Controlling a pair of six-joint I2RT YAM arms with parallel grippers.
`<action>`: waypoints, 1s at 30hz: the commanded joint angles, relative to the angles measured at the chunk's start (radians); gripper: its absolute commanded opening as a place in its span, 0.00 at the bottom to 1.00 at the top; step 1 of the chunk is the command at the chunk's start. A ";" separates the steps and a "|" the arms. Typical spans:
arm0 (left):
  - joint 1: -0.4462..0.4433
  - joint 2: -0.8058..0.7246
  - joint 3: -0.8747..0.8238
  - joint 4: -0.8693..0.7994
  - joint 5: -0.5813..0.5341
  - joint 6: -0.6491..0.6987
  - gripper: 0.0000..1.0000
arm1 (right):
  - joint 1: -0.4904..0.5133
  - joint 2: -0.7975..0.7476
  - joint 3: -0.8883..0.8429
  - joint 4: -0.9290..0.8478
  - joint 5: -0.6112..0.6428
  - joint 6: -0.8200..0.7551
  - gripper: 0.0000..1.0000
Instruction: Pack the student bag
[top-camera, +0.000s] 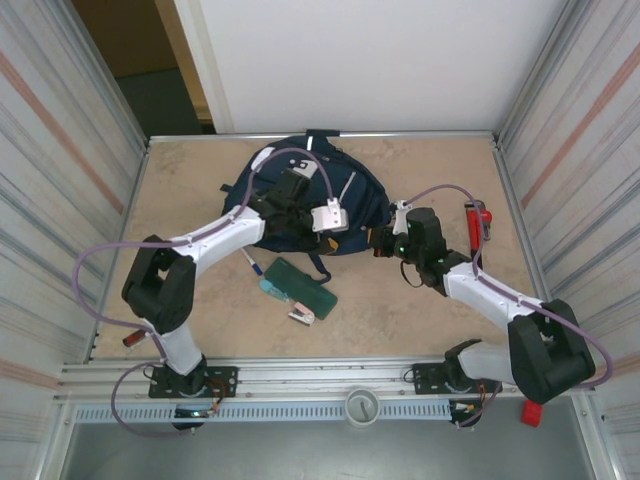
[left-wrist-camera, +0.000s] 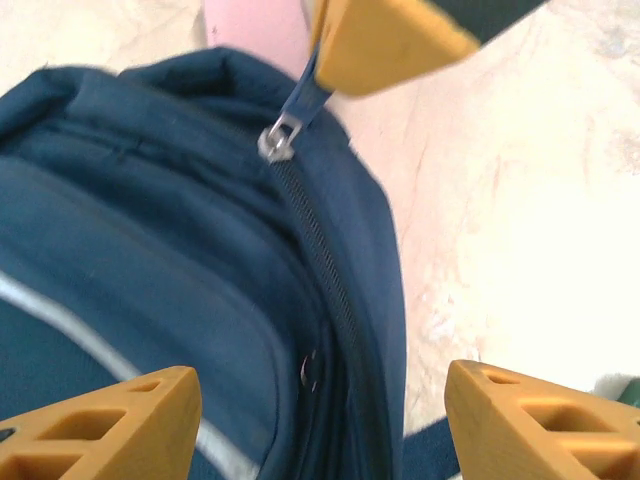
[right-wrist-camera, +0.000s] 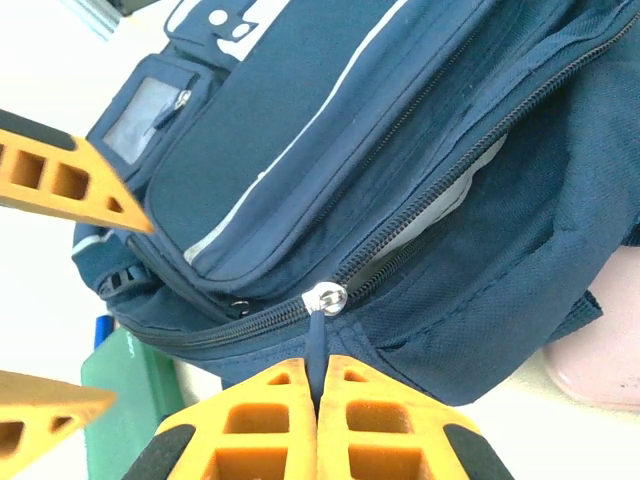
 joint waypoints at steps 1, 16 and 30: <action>-0.010 0.051 0.067 -0.023 -0.014 -0.001 0.63 | 0.017 -0.068 0.039 0.025 -0.008 0.053 0.00; 0.045 0.025 0.084 -0.027 0.116 0.018 0.02 | 0.045 -0.135 0.078 -0.186 0.278 -0.049 0.00; 0.196 -0.139 -0.080 0.082 0.181 0.089 0.00 | 0.073 -0.046 0.242 -0.359 0.591 -0.156 0.00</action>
